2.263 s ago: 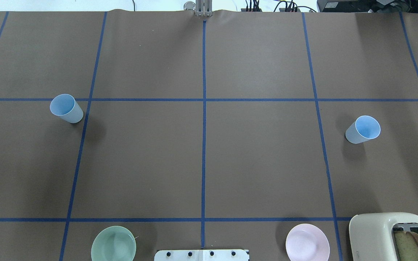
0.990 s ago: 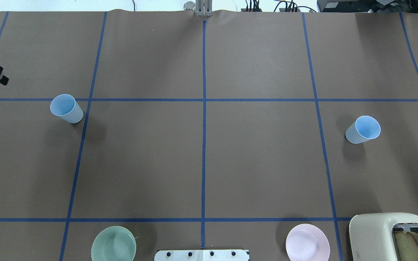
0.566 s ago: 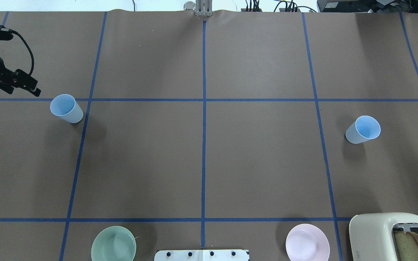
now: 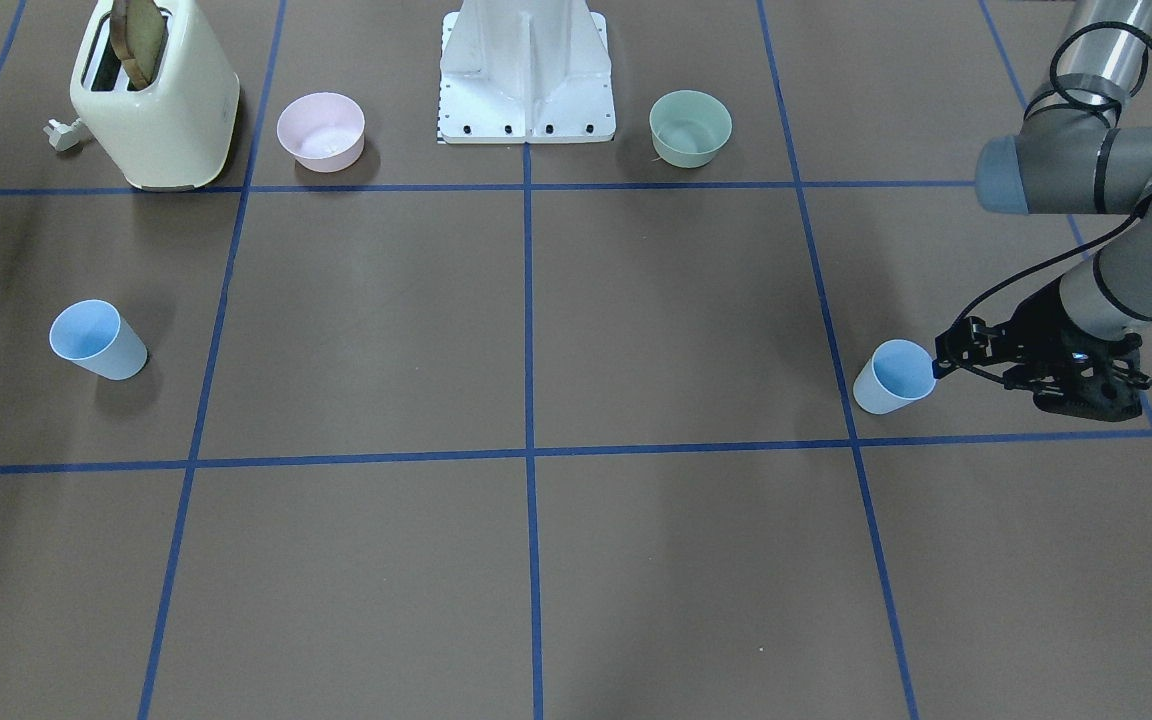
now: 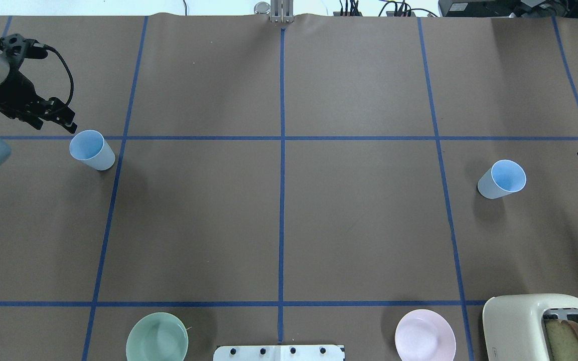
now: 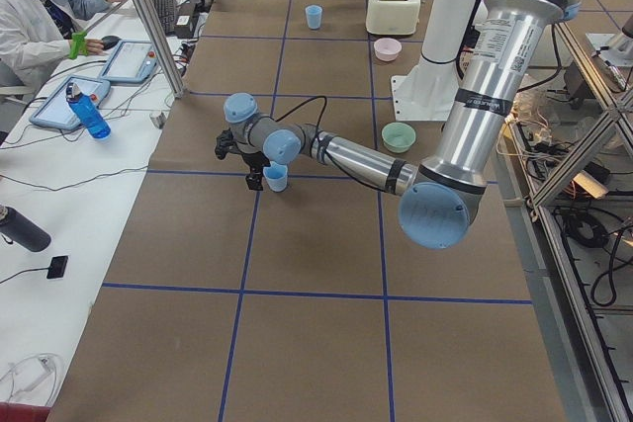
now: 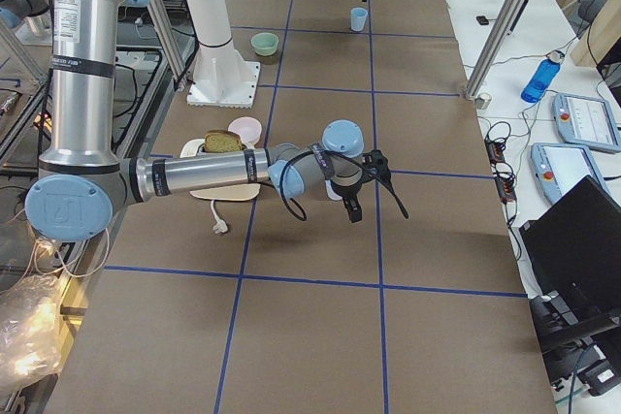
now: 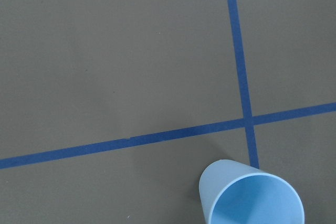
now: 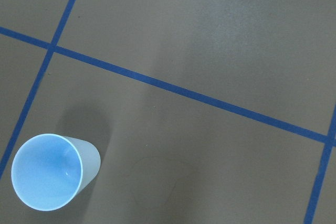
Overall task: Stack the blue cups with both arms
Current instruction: 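Lower the left gripper onto a blue cup while the right reaches the other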
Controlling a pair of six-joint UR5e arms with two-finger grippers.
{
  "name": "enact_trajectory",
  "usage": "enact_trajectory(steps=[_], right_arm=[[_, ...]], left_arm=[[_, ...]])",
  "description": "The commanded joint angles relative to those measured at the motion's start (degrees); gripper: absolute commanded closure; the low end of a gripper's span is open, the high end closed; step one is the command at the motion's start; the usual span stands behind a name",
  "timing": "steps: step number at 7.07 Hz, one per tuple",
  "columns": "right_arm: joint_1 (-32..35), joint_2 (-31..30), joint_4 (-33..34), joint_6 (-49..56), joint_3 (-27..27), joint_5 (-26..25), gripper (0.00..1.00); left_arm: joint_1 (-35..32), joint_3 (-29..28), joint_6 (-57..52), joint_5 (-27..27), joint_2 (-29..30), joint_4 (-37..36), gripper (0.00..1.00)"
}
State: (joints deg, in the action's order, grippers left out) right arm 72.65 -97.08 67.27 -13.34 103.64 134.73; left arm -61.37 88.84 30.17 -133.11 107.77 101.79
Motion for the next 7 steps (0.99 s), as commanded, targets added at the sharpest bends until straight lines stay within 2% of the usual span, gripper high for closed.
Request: enact_trajectory(steps=[1,3,4,5,7], right_arm=[[-1.89,-2.49,-0.82,-1.25,2.78,-0.43,0.01],[-5.83,-1.98,-0.82,-5.18,4.10,-2.52,0.02],[-6.37,-1.37,-0.74,-5.20,3.94,-2.71,0.06],[-6.99,-0.40,-0.56,-5.38,3.76,-2.80,0.10],[-8.92,0.83,-0.12,-5.47,2.80,-3.06,0.10]], left_arm=[[1.95,-0.60,2.60,1.09,0.78,0.78,0.12],[2.57,-0.95,2.62,1.09,0.78,1.92,0.14],[2.57,-1.03,2.53,1.01,0.78,1.92,0.18],[2.66,-1.30,2.36,1.01,0.69,2.01,0.28],[3.53,-2.52,2.35,1.01,0.52,2.88,0.34]])
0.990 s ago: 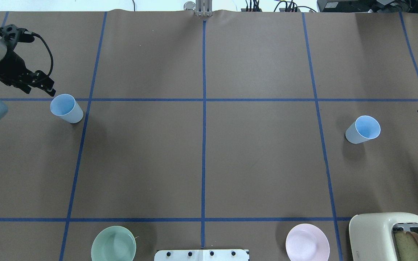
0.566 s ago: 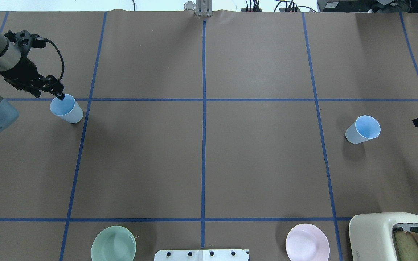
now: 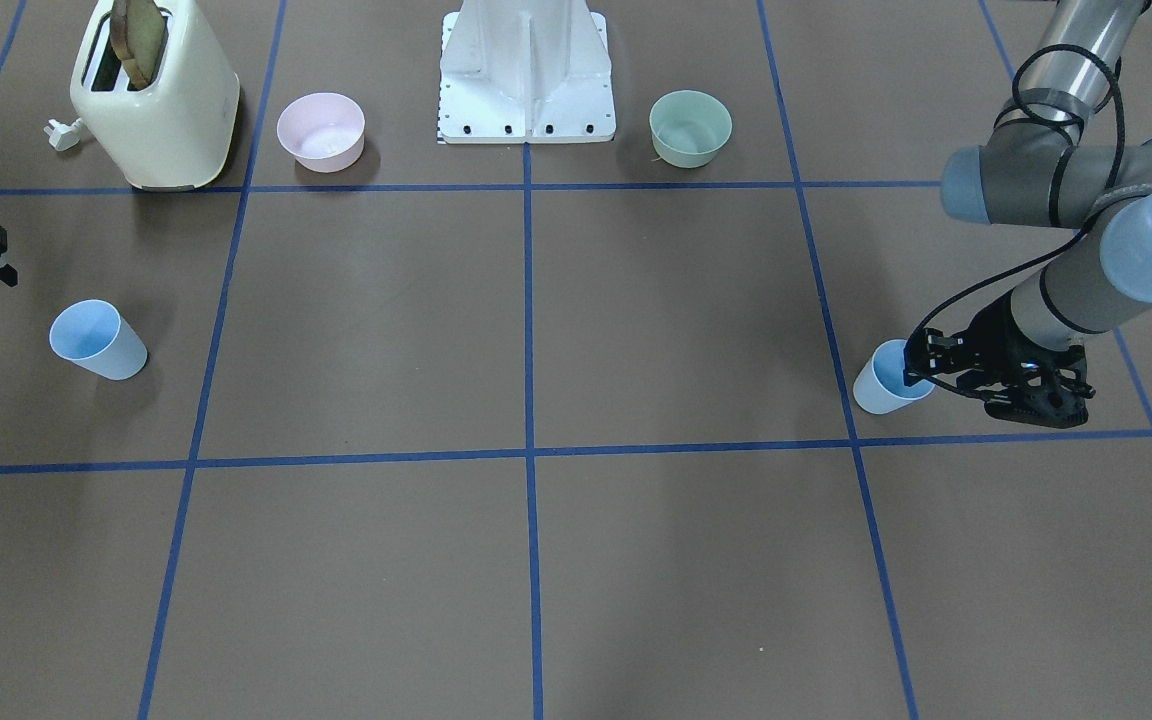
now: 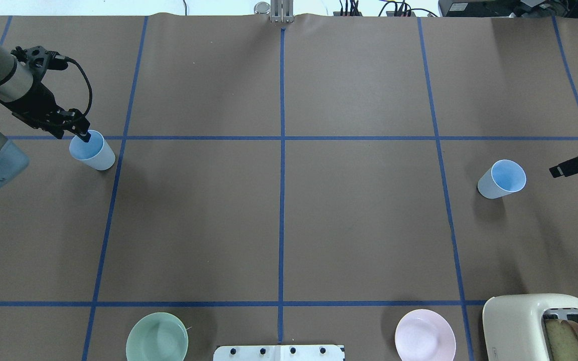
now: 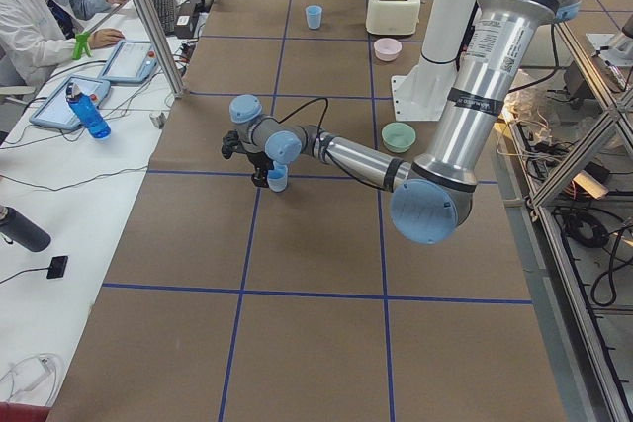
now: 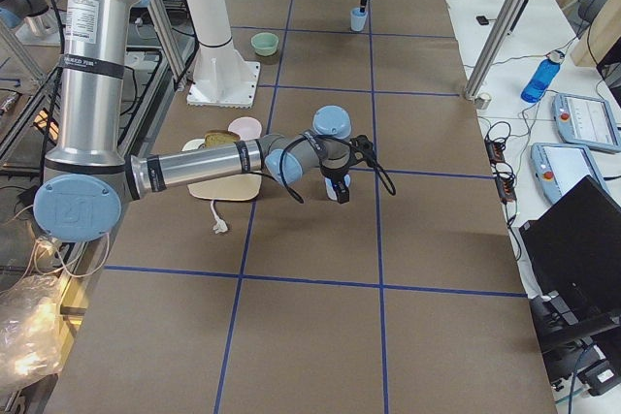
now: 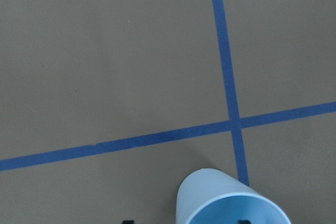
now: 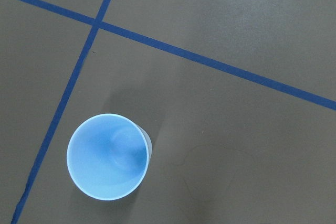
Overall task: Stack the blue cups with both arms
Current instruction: 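Lower the left gripper onto a blue cup while the right reaches the other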
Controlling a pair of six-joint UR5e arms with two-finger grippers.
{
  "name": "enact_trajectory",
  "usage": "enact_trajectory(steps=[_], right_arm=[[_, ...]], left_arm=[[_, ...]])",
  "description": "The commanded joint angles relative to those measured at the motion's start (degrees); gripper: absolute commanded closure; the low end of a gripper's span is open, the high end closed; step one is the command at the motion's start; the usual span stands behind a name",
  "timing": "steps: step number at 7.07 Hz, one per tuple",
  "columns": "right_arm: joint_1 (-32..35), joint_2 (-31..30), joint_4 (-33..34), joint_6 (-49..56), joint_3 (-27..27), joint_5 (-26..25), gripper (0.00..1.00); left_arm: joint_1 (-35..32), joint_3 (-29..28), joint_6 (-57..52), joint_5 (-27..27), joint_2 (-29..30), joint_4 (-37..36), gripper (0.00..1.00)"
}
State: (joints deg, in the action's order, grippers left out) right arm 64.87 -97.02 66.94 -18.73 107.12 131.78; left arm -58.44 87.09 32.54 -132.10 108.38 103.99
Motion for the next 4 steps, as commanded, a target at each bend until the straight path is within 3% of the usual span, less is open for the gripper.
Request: enact_trajectory(steps=[1,3,4], right_arm=[[-1.76,1.39,0.21,-0.77,-1.12,-0.04,0.10],[-3.96,3.23,0.12,-5.35,-1.22,-0.30,0.10],[-3.88,3.24,0.12,-5.35,-1.22,-0.30,0.10]], left_arm=[[1.13,-1.39,0.07,0.00,-0.27,1.82,0.39],[1.84,-1.58,-0.20,-0.62,-0.71,3.41,0.67],[1.93,-1.66,-0.28,-0.62,-0.71,3.50,0.94]])
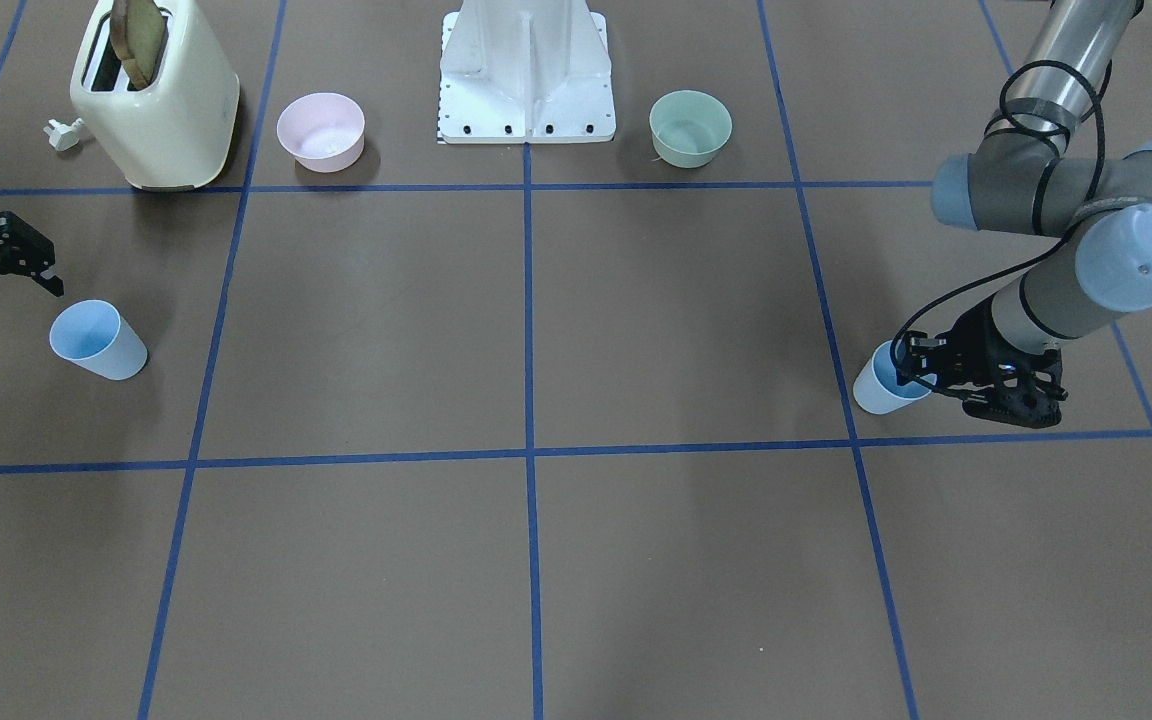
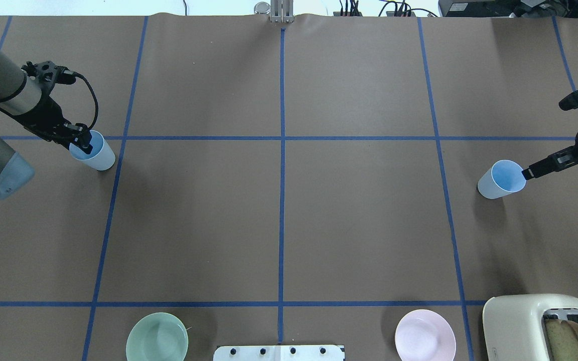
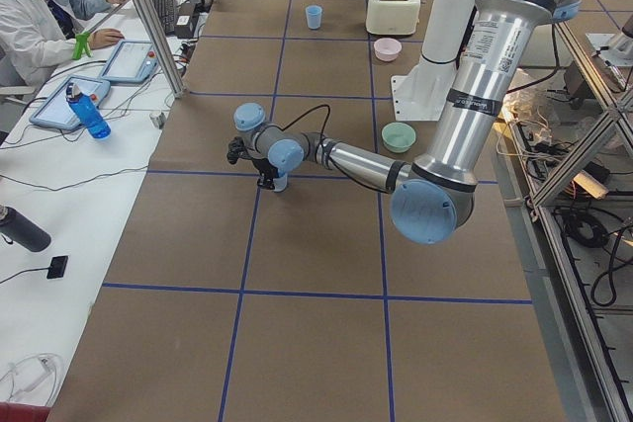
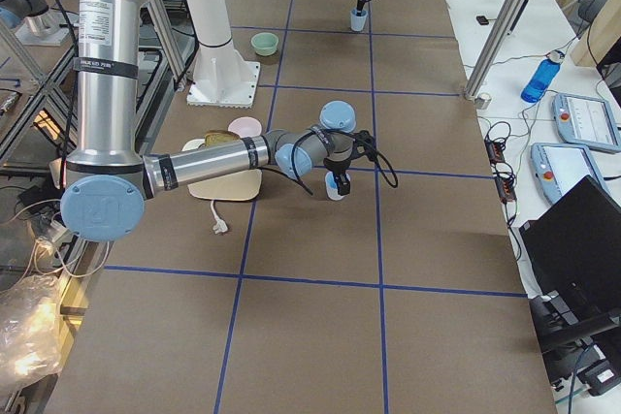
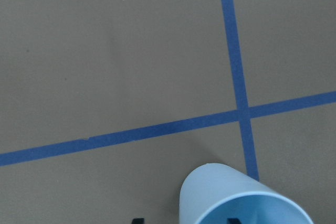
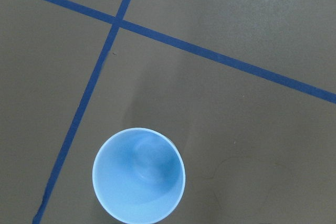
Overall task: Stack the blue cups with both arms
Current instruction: 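Lower the left gripper onto a blue cup while the right reaches the other, then slide the cup centreward with the left gripper while the right grips its cup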
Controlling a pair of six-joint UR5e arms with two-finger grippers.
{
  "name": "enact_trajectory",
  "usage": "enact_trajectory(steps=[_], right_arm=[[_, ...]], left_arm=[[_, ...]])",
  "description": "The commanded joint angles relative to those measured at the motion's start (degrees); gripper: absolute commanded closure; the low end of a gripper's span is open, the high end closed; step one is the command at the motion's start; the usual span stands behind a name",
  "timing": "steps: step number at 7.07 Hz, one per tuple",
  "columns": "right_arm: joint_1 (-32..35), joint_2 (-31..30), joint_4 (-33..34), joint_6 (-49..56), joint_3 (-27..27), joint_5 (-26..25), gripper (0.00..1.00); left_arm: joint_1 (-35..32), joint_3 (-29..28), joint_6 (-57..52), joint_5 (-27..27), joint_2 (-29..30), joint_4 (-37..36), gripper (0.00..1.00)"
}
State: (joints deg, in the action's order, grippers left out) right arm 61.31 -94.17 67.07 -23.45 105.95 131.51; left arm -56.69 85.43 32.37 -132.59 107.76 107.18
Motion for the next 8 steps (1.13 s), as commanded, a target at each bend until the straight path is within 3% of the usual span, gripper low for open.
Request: enact_trajectory(steps=[1,4,6,8], right_arm=[[-0.40,0.39,-0.01,-0.46,-0.13,-0.03,0.10],[-1.36,1.88,-0.27,1.20,-2.41,-0.12,0.23],[-2.33,3.73,0.08,1.21,-3.73,-0.20,0.30],[-2.51,3.74,0.08,1.30,-4.87,-1.78,0.32]], left_arm=[[0.17,0.52,-0.11,-0.13,-0.18,0.31,1.00],[0.09,3.50,1.54,-2.84,1.30,-2.92,1.00],[0.52,6.84,11.09,-2.41,6.04,-8.29,1.00],[6.74,7.73,23.91,-1.37,11.04,-8.39,1.00]])
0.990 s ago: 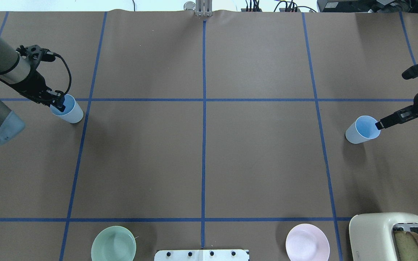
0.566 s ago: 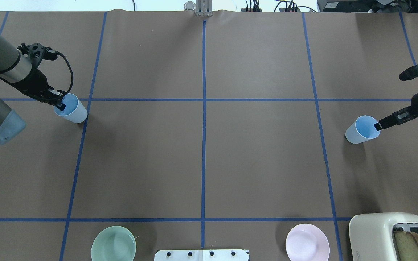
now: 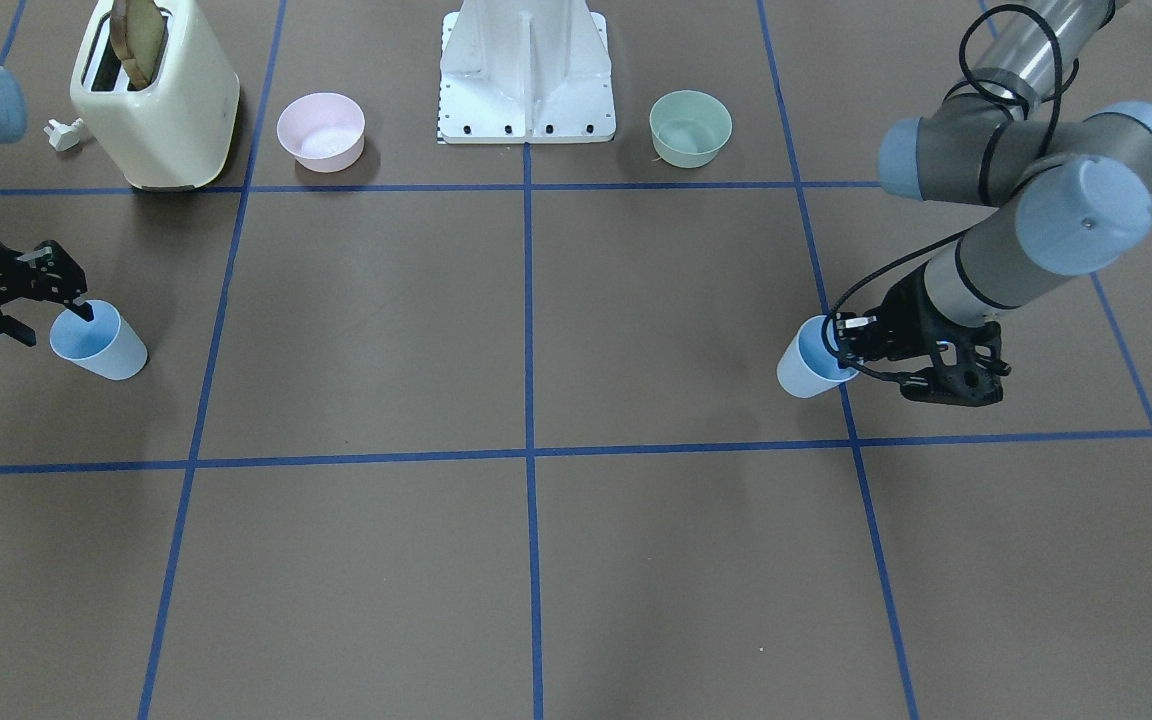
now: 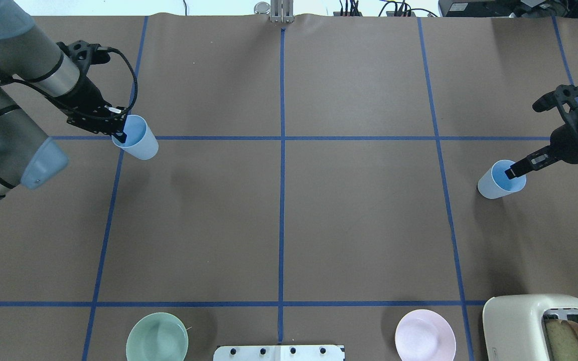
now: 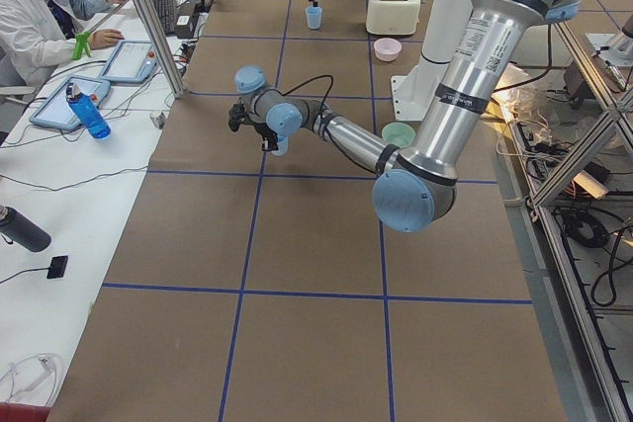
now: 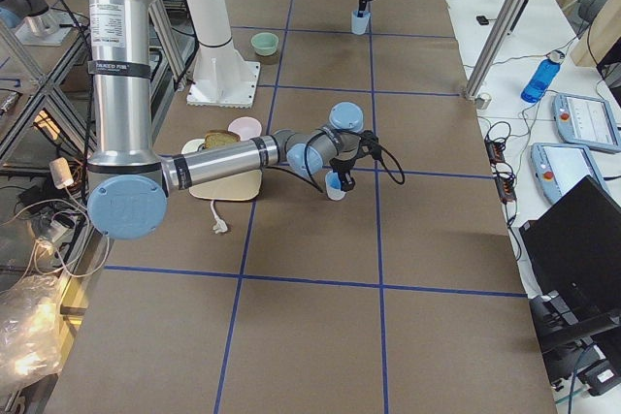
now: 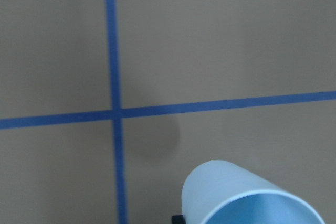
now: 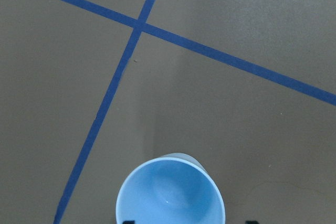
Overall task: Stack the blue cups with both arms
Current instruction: 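Slide the cup centreward with the left gripper while the right grips its cup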
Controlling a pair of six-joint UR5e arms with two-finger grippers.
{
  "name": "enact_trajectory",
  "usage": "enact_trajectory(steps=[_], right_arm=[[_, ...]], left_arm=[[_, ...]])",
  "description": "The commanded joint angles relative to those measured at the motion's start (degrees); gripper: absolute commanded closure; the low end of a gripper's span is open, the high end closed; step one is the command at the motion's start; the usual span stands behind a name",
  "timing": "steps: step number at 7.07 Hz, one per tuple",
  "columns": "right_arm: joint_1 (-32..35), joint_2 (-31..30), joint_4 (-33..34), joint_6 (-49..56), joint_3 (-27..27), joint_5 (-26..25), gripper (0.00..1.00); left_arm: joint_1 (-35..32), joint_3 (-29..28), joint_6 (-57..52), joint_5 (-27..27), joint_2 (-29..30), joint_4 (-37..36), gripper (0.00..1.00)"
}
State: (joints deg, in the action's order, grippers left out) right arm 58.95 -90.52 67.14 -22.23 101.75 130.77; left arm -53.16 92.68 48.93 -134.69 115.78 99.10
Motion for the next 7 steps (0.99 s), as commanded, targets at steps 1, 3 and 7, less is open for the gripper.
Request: enact_trajectory(steps=[1,3,7], right_arm=[[-0.24,0.08,0.01,0.17,-1.28,-1.13,0.32],[-0.24,0.17,0.01,1.74,-2.60,-1.13,0.32],[-0.33,0.17,0.10,1.84,-2.70,-1.04,0.59]], left_arm=[[7.15,0.48,12.28,5.53,5.48,-0.40,1.00],[10.35,0.40,18.02,7.33,9.44,-2.23,1.00],[18.36,-1.44,25.16,14.45,15.52,-4.79,1.00]])
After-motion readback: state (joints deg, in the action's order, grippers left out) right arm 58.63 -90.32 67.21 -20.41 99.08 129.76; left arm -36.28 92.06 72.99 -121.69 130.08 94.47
